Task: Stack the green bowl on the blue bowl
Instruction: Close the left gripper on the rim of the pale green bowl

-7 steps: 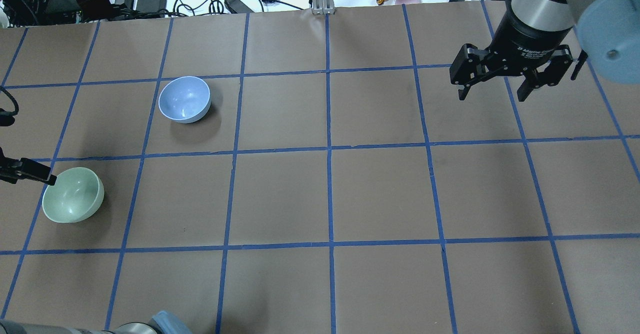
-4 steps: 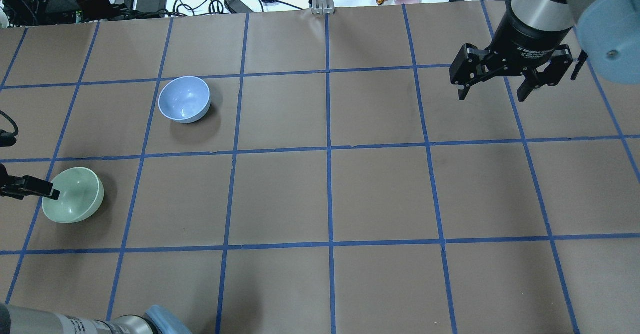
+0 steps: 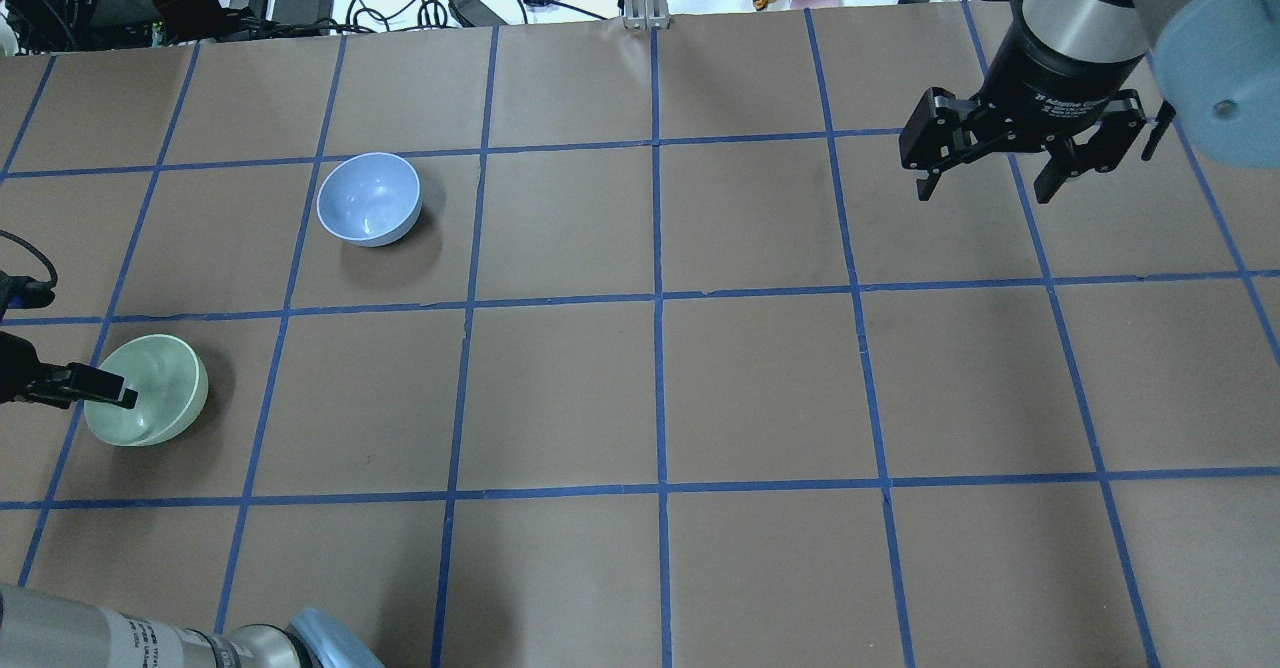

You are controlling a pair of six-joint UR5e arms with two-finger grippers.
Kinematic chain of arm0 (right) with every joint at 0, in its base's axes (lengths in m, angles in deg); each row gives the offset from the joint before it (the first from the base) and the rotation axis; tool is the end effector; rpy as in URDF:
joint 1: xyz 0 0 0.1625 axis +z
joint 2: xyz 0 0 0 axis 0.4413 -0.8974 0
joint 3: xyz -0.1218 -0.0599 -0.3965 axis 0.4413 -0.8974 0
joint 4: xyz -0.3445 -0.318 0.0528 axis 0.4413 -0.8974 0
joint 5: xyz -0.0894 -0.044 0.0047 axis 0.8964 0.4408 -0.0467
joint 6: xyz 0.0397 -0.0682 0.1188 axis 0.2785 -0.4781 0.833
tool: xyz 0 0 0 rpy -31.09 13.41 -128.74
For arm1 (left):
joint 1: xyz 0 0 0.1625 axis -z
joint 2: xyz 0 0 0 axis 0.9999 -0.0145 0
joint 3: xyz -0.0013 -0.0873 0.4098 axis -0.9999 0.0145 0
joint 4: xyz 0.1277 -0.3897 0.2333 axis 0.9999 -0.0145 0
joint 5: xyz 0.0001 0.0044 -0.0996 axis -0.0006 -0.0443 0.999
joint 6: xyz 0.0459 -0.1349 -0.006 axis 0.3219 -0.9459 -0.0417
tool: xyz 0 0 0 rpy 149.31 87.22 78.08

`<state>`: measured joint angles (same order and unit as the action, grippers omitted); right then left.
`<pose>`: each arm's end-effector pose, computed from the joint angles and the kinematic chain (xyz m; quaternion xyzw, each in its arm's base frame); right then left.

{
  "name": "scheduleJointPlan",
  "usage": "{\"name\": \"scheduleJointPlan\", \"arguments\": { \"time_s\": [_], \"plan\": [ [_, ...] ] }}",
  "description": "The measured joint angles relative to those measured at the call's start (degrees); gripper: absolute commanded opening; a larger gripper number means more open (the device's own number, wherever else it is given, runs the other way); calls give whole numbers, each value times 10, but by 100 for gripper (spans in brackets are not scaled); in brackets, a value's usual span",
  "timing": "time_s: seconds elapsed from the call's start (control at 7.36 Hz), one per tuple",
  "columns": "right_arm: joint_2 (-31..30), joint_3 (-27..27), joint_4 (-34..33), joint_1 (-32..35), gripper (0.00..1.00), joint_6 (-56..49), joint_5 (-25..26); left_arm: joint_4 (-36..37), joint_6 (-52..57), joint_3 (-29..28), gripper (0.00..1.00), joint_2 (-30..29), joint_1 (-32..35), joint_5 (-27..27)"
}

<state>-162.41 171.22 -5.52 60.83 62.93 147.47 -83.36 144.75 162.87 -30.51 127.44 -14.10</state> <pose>0.1026 -0.5470 0.4212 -0.0483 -0.9988 -0.0054 0.0084 0.3370 -0.4531 0.0943 -0.0295 -0.9977 0.0168 0.0580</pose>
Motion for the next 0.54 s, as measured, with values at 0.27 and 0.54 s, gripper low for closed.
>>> {"name": "scheduleJointPlan", "arguments": {
  "time_s": [0.27,0.54],
  "plan": [
    [0,0,0,0,100,0,0,1,-2,0,85,-12,2,-1],
    [0,0,0,0,100,0,0,0,-3,0,54,-14,2,-1]
  ]
}}
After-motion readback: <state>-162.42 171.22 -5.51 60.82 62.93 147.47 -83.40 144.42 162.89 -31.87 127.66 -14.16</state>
